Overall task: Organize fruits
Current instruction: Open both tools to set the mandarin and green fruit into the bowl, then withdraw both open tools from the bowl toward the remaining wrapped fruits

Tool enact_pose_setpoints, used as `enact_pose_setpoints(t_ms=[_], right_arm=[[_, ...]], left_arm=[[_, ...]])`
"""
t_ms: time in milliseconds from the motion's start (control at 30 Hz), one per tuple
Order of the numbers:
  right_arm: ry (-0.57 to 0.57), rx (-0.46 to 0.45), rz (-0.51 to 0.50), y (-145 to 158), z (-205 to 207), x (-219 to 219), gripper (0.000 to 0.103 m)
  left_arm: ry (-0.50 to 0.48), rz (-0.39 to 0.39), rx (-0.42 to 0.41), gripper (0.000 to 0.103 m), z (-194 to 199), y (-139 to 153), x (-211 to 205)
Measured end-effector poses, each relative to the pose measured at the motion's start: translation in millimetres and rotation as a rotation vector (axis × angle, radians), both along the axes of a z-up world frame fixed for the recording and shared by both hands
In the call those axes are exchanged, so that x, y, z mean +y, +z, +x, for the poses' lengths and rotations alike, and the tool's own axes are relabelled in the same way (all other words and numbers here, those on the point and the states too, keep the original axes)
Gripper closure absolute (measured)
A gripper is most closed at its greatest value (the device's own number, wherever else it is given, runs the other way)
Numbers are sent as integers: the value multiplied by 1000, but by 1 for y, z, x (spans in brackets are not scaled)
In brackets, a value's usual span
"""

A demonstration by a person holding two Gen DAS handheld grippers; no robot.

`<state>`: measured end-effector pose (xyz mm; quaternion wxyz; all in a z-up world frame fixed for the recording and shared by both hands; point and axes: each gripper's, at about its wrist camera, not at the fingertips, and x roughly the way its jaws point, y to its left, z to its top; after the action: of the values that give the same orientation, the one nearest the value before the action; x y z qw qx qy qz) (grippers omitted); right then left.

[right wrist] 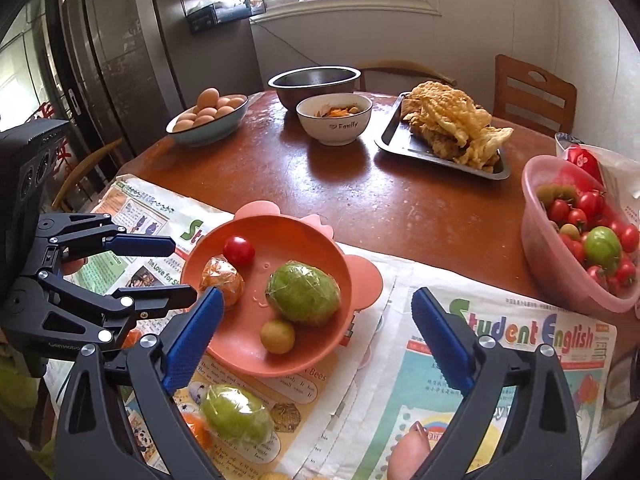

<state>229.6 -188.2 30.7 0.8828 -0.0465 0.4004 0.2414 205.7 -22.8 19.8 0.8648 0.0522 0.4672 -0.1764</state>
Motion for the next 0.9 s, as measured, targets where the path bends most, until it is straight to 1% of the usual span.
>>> enact_pose_setpoints(t_ms=[100, 233, 333, 400, 533, 600, 833, 900], right_arm=[[-15, -8, 7, 4, -4, -5, 7], [-42, -35, -19, 9, -12, -9, 6], [-54, -48, -21, 14, -18, -12, 5], [-58, -60, -19, 18, -22, -13, 4], [-60, -88, -10, 27, -32, -15, 4], [-68, -98, -10, 32, -36, -15, 4], [-89, -132, -21, 42, -51, -14, 4], [-101, -144, -29, 45, -56, -13, 4]], left_arm=[[5, 5, -17, 50, -5, 5, 0], [27, 12, -37, 47, -10, 11, -1], [43, 20, -55, 43, -14, 16, -1], [55, 35, -74, 38, -18, 20, -1], [73, 36, -99, 34, -24, 28, 2], [84, 36, -105, 25, -27, 31, 3], [101, 23, -130, 23, -37, 40, 8], [107, 23, -136, 18, -40, 43, 8]])
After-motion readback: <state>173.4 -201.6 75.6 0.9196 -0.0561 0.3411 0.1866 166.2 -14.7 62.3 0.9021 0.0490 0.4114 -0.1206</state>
